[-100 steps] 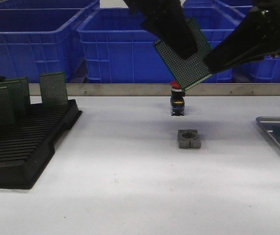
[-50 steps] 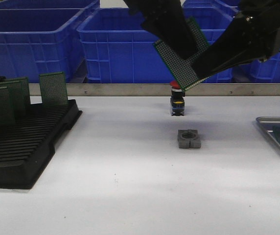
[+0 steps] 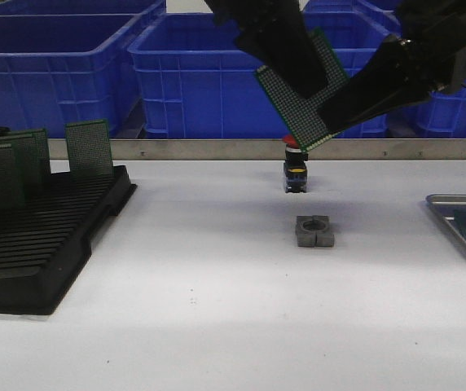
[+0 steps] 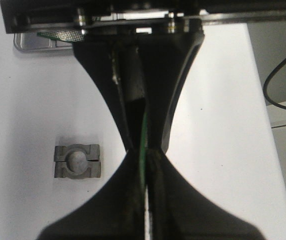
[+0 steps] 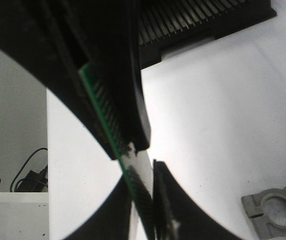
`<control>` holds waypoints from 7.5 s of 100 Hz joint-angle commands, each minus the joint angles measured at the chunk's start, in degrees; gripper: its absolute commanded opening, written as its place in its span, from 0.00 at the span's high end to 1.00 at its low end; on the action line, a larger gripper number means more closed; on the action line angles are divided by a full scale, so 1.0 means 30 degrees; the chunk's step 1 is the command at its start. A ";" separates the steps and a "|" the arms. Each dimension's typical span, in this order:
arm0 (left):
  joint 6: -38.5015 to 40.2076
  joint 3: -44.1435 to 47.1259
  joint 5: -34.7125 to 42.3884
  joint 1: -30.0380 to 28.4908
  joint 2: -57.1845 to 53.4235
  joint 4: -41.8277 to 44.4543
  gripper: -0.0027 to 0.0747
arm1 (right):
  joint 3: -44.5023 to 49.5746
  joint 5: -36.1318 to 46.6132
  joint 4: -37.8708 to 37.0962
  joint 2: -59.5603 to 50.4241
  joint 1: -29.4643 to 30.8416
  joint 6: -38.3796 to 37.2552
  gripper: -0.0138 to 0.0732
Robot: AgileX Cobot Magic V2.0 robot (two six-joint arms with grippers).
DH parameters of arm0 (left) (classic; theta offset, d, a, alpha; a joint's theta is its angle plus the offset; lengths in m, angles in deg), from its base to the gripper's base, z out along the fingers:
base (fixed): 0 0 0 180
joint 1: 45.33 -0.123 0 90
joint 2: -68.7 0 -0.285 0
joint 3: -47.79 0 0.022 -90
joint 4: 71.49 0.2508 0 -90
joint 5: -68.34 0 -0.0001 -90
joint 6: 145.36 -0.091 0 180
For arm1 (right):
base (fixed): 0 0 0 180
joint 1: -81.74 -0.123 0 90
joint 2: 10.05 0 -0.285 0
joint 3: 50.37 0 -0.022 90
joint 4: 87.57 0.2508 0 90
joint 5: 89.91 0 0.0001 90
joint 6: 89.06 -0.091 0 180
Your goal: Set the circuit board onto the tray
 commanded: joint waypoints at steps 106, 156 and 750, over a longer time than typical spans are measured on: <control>0.0094 -0.0538 -0.0654 0.0114 -0.1297 -0.1054 0.26 | -0.0468 -0.0069 -0.0439 -0.1393 0.0314 -0.2190 0.83; 0.0094 -0.0538 -0.0654 0.0114 -0.1297 -0.1054 0.26 | -0.1006 0.0253 -0.1508 -0.2017 0.4207 -0.6676 0.91; 0.8566 2.9436 2.2683 -0.6550 -3.1071 -0.2434 0.99 | 1.5004 1.9215 0.1290 -2.6894 0.2803 -0.8302 0.92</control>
